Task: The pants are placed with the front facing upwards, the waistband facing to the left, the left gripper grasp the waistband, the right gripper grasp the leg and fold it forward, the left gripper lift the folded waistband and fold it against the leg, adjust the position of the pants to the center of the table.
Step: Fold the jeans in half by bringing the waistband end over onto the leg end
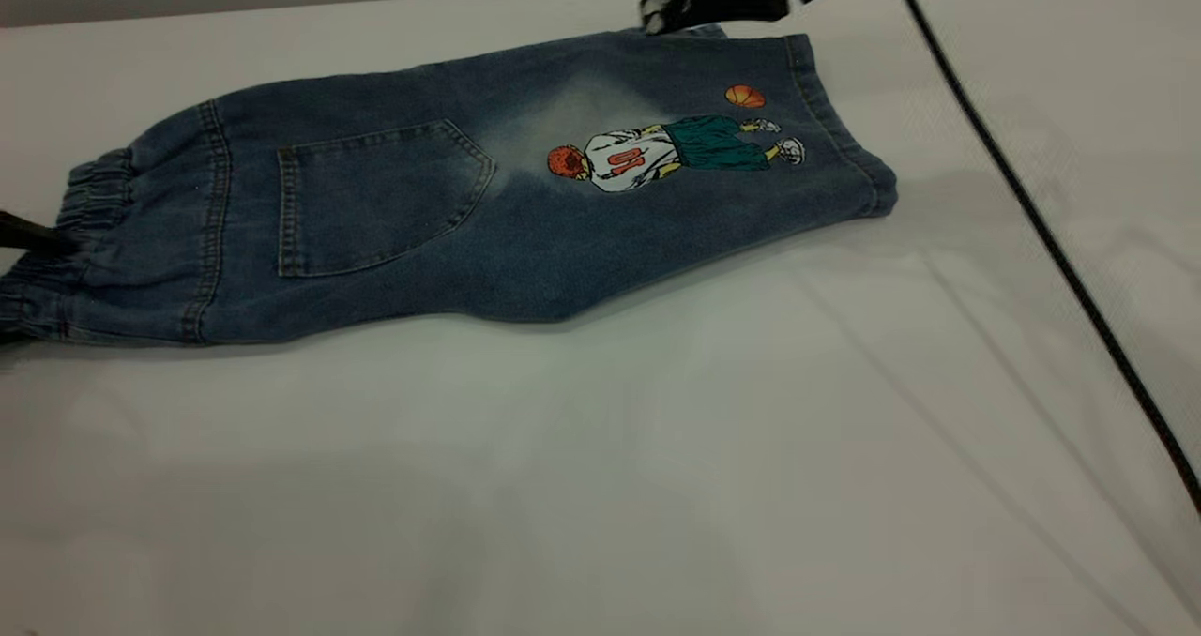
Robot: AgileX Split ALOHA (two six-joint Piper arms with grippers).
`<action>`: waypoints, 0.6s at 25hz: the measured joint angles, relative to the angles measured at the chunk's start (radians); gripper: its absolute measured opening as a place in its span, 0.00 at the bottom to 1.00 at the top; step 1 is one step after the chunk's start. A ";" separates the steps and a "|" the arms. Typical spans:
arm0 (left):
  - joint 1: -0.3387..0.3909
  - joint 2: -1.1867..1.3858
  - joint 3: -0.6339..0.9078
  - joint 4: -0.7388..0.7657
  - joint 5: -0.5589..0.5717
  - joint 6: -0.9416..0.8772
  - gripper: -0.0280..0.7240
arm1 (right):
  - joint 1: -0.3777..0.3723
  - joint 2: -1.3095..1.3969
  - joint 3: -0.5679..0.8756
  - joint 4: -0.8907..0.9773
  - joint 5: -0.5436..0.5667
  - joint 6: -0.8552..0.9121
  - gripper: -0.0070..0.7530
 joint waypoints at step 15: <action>-0.010 0.032 0.001 -0.014 -0.032 0.061 0.24 | 0.118 0.000 0.000 0.003 -0.053 -0.008 0.71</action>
